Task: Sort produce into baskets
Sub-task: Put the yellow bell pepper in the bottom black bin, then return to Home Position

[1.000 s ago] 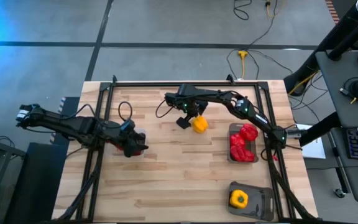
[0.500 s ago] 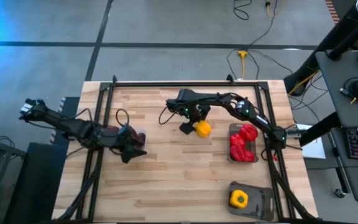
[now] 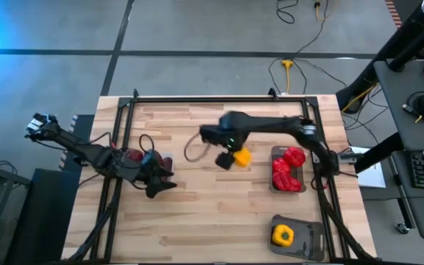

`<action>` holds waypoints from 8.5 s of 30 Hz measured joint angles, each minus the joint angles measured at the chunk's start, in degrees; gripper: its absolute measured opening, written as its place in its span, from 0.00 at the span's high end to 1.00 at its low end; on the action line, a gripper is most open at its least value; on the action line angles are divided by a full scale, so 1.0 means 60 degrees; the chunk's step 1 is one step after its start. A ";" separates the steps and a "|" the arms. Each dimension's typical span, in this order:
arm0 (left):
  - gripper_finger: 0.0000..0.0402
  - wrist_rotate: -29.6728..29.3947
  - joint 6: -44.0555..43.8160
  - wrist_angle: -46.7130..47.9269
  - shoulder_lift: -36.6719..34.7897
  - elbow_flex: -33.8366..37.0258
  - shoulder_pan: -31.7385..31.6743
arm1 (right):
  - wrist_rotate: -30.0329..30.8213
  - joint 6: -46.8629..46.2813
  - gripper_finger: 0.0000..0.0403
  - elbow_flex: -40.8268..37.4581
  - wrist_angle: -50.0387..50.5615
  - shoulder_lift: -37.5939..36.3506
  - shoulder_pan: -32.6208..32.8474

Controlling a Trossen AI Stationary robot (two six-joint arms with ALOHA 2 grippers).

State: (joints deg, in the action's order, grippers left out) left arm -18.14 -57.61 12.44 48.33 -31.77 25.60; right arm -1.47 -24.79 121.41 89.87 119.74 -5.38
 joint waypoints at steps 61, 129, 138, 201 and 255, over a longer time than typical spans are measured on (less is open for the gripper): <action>0.19 0.0652 0.5863 -0.2523 -0.2075 -0.0551 0.0049 | 0.4087 -0.7890 0.07 -0.7886 -0.4391 -0.6260 1.0497; 0.19 0.3488 0.8285 -0.3977 -0.7970 0.5092 -0.6591 | -0.1692 0.1386 0.92 -2.0109 -1.8859 -1.7781 0.1143; 0.19 0.2528 0.8572 -0.3907 -0.7996 0.5195 -0.5520 | -0.1247 0.3265 0.92 -2.0113 -1.8657 -1.8028 0.1140; 0.19 0.3047 0.8194 -0.2206 -0.7040 0.5187 -0.4622 | -0.0737 0.2632 0.92 -2.0139 -1.6614 -1.9756 0.1121; 0.19 0.3047 0.8194 -0.2210 -0.7040 0.5187 -0.4625 | -0.0741 0.2632 0.92 -2.0139 -1.6587 -1.9492 0.1121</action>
State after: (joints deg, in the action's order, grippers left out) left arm 0.14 -8.45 -0.82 6.09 -0.64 -2.15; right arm -5.91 -8.99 0.58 -9.65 2.79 1.34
